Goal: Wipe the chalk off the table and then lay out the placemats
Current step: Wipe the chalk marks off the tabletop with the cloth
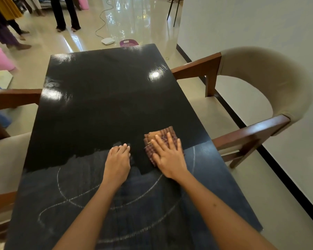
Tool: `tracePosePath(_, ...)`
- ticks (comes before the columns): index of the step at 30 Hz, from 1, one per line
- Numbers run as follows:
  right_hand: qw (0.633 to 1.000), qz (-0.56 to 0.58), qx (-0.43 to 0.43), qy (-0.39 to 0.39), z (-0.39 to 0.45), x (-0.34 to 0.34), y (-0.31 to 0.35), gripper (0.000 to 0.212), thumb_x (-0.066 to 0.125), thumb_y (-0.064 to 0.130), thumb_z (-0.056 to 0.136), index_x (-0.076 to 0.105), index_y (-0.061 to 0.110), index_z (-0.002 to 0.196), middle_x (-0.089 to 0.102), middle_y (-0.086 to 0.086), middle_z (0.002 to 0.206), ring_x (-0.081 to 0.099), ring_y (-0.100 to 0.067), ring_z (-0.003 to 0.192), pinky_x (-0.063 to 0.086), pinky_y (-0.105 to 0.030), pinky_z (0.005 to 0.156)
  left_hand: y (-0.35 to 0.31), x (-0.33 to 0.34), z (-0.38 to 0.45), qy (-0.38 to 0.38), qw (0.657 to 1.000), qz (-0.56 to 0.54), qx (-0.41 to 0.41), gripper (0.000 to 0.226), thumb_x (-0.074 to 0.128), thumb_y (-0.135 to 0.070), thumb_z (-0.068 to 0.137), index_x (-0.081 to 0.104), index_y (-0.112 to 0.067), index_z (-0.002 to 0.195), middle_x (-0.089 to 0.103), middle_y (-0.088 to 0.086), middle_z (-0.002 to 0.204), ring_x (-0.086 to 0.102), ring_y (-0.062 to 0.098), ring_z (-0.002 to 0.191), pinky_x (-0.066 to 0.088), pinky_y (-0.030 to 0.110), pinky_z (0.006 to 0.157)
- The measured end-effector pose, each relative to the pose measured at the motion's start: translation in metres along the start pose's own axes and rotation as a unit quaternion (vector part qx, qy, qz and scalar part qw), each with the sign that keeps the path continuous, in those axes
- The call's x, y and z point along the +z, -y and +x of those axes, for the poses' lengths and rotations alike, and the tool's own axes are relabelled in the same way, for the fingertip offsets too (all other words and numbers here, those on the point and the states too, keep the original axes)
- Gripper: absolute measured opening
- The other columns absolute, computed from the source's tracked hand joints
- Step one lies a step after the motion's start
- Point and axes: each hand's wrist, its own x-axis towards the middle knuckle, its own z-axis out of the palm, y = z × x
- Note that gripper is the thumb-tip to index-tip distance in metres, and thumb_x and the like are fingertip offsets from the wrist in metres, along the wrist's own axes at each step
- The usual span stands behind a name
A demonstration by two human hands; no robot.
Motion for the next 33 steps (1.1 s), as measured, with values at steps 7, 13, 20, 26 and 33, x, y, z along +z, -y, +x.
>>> tracePosePath(7,0.986,0.006,0.167,-0.005,-0.035,-0.009,-0.072,0.057,0.014,0.049,0.1,0.005,0.035,0.154,-0.002,0.01,0.162,-0.012,-0.028,0.149,-0.005,-0.057,0.116,-0.004,-0.01,-0.032,-0.028,0.999,0.038,0.005,0.035,0.059,-0.014,0.09,0.061,0.001,0.122,0.059,0.017,0.129,0.055,0.034,0.121,0.045,0.049,0.101)
tracePosePath(13,0.959,0.026,0.28,-0.027,-0.045,-0.01,-0.074,0.056,0.02,0.048,0.101,0.009,0.034,0.154,-0.007,-0.007,0.163,-0.013,-0.034,0.148,-0.002,-0.061,0.116,0.006,-0.017,-0.051,-0.013,0.999,0.037,-0.001,0.029,0.064,-0.012,0.087,0.067,0.001,0.113,0.066,0.019,0.119,0.061,0.035,0.109,0.05,0.051,0.093)
tracePosePath(20,0.934,0.04,0.352,-0.036,-0.044,-0.011,-0.067,0.057,0.02,0.049,0.101,0.011,0.031,0.155,-0.002,-0.013,0.162,-0.007,-0.039,0.147,0.002,-0.06,0.117,0.025,-0.02,-0.049,0.04,0.999,0.016,0.024,0.032,0.058,-0.015,0.092,0.064,-0.005,0.122,0.061,0.011,0.129,0.058,0.03,0.117,0.047,0.044,0.099)
tracePosePath(26,0.968,0.026,0.25,-0.023,-0.039,-0.011,-0.05,0.058,0.022,0.051,0.1,0.011,0.035,0.154,0.0,-0.004,0.163,-0.007,-0.033,0.148,0.001,-0.059,0.117,0.022,-0.022,-0.05,0.065,0.998,-0.006,0.005,0.034,0.052,-0.016,0.096,0.059,-0.006,0.128,0.057,0.01,0.135,0.054,0.029,0.121,0.044,0.041,0.102)
tracePosePath(33,1.0,0.015,0.018,-0.021,-0.06,0.015,0.057,0.061,0.024,0.061,0.094,0.028,0.036,0.15,0.017,-0.001,0.161,0.004,-0.03,0.149,0.005,-0.059,0.117,0.015,-0.022,-0.048,0.071,0.997,-0.006,-0.013,0.036,0.05,-0.017,0.096,0.057,-0.007,0.13,0.055,0.009,0.137,0.051,0.028,0.124,0.04,0.041,0.106)
